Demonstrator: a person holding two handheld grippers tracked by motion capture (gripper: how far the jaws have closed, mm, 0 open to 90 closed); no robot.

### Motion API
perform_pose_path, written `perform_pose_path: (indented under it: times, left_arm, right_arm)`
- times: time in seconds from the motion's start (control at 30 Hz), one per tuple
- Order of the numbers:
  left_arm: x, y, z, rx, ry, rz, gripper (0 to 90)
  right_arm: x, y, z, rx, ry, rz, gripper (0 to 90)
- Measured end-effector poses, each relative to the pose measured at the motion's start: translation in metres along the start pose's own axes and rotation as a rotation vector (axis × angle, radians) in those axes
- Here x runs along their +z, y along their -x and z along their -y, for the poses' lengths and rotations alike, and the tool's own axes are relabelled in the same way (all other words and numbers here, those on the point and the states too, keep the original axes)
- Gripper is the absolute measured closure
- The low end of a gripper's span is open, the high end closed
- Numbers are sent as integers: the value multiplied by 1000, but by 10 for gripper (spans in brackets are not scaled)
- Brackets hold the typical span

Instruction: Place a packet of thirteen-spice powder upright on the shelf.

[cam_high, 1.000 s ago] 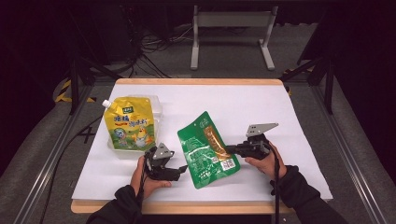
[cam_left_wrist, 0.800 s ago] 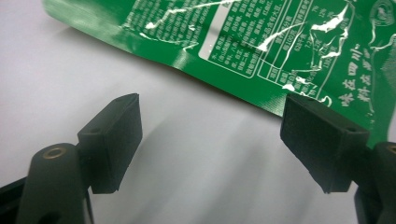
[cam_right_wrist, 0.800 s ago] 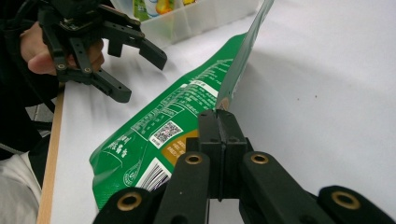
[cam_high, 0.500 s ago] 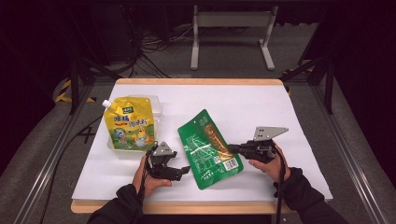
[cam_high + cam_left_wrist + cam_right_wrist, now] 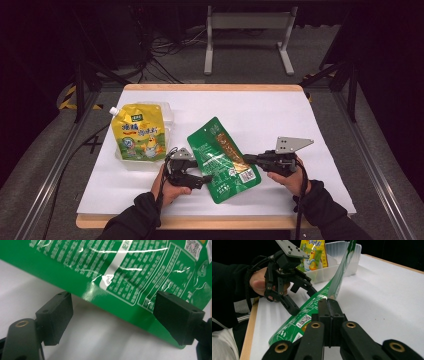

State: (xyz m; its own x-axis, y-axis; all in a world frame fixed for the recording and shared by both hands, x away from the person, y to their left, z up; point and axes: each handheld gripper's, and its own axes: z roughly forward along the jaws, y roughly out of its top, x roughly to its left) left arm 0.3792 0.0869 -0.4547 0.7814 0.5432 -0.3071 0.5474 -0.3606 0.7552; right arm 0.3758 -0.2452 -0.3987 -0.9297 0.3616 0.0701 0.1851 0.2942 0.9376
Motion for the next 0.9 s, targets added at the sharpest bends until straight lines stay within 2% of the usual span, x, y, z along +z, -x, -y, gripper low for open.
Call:
perform_pose_path:
  times: [0.07, 0.17, 0.23, 0.27, 0.37, 0.4, 0.47, 0.53, 0.63, 0.7, 0.77, 0.87, 0.9]
  left_arm:
    - [-2, 0, -2, -7, 20, 15, 225]
    - [-5, 1, -4, 1, 46, 14, 296]
    - [-6, 1, -4, 11, 54, 13, 413]
    - [-8, 2, -4, 31, 76, 14, 457]
    - [-13, 3, -4, 52, 94, 5, 573]
    - [-18, 4, -5, 78, 118, -2, 617]
    - [-23, 7, -6, 99, 146, -18, 677]
    - [-30, 11, -8, 146, 175, -32, 743]
    - [-39, 19, -13, 218, 216, -66, 800]
    - [-44, 23, -15, 251, 239, -65, 832]
    - [-48, 28, -17, 293, 245, -86, 858]
    - [-50, 36, -19, 362, 249, -71, 875]
    - [-50, 36, -19, 362, 249, -71, 876]
  right_arm:
    - [0, 0, 0, 0, 3, -3, 900]
    - [0, 1, 1, -2, 7, -4, 900]
    - [1, 1, 2, -3, 1, -12, 900]
    - [1, 2, 2, -7, -5, -19, 900]
    - [2, 1, 3, -30, -25, -9, 900]
    - [2, 1, 2, -34, -28, -11, 900]
    - [1, 1, 2, -44, -28, -1, 900]
    - [-2, 2, 0, -47, -17, 1, 900]
    - [-5, 2, -2, -60, -16, 13, 900]
    - [-6, 3, -2, -61, -19, 17, 899]
    - [-5, 2, -1, -65, -27, 11, 897]
    - [-2, 1, -2, -68, -24, 5, 848]
    - [-2, 1, -2, -68, -24, 5, 848]
